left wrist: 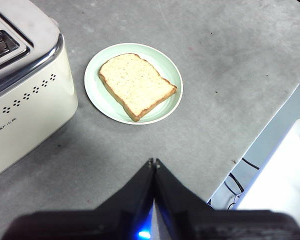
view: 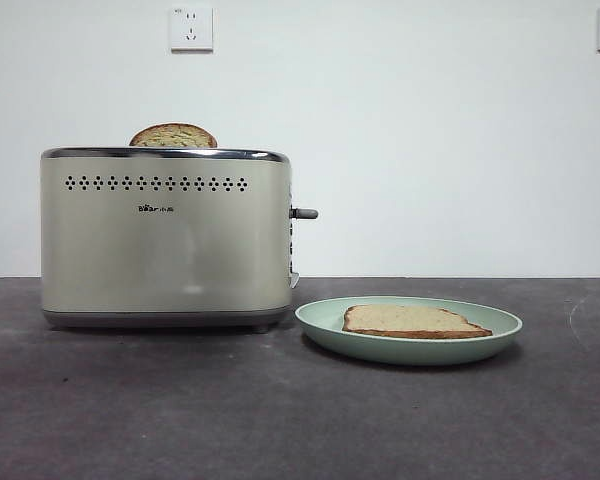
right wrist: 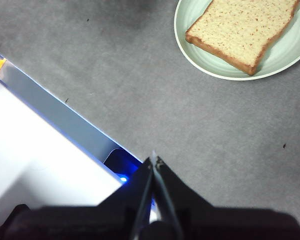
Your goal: Take the bread from the toaster,put the bread on the plate,put the plate on the table
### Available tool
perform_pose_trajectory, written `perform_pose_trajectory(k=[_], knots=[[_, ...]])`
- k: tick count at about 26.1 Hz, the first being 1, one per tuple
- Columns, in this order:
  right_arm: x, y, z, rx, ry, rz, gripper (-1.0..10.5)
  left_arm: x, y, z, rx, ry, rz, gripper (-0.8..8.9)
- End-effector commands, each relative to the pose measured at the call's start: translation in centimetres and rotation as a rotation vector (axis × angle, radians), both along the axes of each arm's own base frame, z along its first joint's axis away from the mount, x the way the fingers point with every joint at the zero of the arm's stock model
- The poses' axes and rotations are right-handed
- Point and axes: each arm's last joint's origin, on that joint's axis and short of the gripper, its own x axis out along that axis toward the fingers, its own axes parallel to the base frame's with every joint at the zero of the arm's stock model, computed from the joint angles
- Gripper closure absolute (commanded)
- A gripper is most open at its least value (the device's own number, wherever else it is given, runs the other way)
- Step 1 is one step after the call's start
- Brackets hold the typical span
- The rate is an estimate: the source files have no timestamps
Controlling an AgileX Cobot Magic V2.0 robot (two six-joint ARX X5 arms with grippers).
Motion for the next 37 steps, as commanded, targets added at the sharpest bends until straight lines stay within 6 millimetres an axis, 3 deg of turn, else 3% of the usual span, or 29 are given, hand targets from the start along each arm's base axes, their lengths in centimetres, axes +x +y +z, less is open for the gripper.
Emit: perform_pose_trajectory(k=[1, 6, 9, 12, 14, 17, 21, 27, 37], knots=[[0.0, 0.0, 0.0, 0.002, 0.000, -0.004, 9.5, -0.1, 0.0, 0.1, 0.002, -0.010, -0.007, 8.21], [0.0, 0.0, 0.0, 0.002, 0.000, -0.004, 9.5, 0.4, 0.6, 0.0, 0.174, -0.135, 0.122, 8.17], [0.0, 0.0, 0.0, 0.003, 0.000, -0.003, 9.5, 0.0, 1.1, 0.4, 0.231, -0.220, 0.081, 8.17], [0.0, 0.0, 0.0, 0.003, 0.000, -0.003, 9.5, -0.4, 3.2, 2.2, 0.185, -0.490, 0.116, 8.17], [0.0, 0.0, 0.0, 0.003, 0.000, -0.003, 9.5, -1.0, 5.6, 2.1, 0.069, -0.670, 0.220, 8.17], [0.0, 0.0, 0.0, 0.003, 0.000, -0.003, 9.5, -2.5, 8.7, -1.4, 0.019, -0.857, 0.398, 8.17], [0.0, 0.0, 0.0, 0.003, 0.000, -0.003, 9.5, -3.6, 10.4, -6.2, 0.054, -0.916, 0.528, 8.17], [0.0, 0.0, 0.0, 0.003, 0.000, -0.003, 9.5, -4.4, 11.8, -13.1, 0.091, -0.832, 0.651, 8.17], [0.0, 0.0, 0.0, 0.003, 0.000, -0.003, 9.5, -4.4, 12.4, -21.1, 0.033, -0.659, 0.756, 8.17]])
